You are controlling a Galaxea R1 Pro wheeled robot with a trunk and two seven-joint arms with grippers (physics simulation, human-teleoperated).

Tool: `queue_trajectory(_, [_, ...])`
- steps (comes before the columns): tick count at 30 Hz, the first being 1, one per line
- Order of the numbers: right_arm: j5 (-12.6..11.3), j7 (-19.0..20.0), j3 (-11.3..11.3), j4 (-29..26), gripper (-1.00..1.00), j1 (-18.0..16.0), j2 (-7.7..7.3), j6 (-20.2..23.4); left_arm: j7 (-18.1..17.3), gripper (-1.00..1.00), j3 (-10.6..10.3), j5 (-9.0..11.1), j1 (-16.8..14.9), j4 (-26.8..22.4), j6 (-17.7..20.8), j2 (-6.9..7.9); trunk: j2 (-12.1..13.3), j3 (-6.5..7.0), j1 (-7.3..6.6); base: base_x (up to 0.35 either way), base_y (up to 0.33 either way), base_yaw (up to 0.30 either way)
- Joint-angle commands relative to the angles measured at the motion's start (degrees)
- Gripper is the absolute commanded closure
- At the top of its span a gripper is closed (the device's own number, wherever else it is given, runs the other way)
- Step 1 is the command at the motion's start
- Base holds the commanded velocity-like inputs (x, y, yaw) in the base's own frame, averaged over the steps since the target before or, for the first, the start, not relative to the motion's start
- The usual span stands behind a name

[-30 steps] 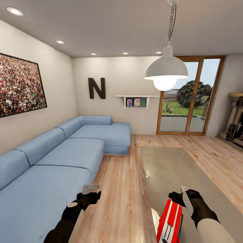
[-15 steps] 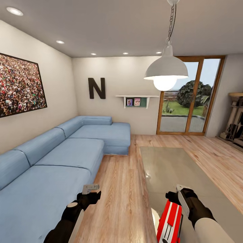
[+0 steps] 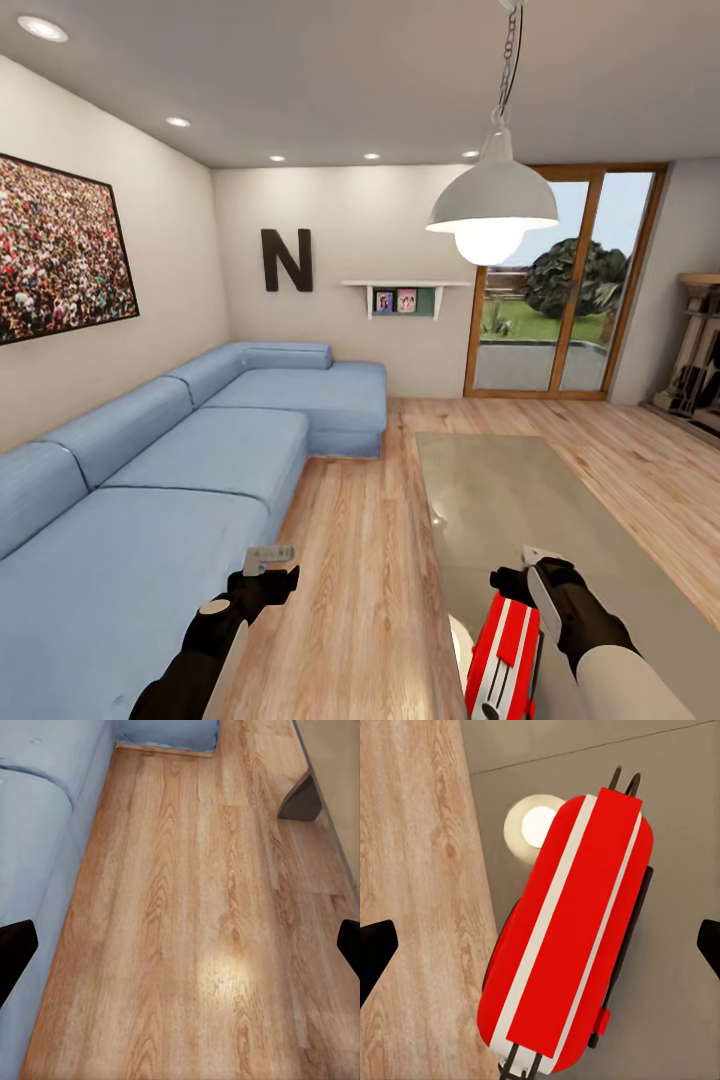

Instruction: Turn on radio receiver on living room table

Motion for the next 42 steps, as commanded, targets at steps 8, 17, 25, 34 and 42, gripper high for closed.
queue_trajectory(8, [0.0,0.0,-0.2,0.8,-1.00,0.0,-0.39,0.0,0.0,-1.00,0.0,0.0,0.0,0.0,0.0,0.02,-0.4,-0.18,0.23,0.000,0.000,0.000])
queue_trajectory(17, [0.0,-0.1,-0.2,1.2,-1.00,0.0,-0.44,0.0,0.0,-1.00,0.0,0.0,0.0,0.0,0.0,0.05,-3.6,-1.62,1.98,0.000,0.000,0.000])
queue_trajectory(25, [0.0,-0.1,-0.2,1.2,-1.00,0.0,-0.44,0.0,0.0,-1.00,0.0,0.0,0.0,0.0,0.0,0.05,-5.2,-2.34,2.86,0.000,0.000,0.000])
queue_trajectory(34, [0.0,-0.1,-0.2,1.2,-1.00,0.0,-0.44,0.0,0.0,-1.00,0.0,0.0,0.0,0.0,0.0,0.05,-7.6,-3.42,4.18,0.000,0.000,0.000])
queue_trajectory(42, [0.0,0.0,-0.2,1.2,-1.00,0.0,-0.44,0.0,0.0,-1.00,0.0,0.0,0.0,0.0,0.0,0.05,-7.6,-3.42,4.18,0.000,0.000,0.000])
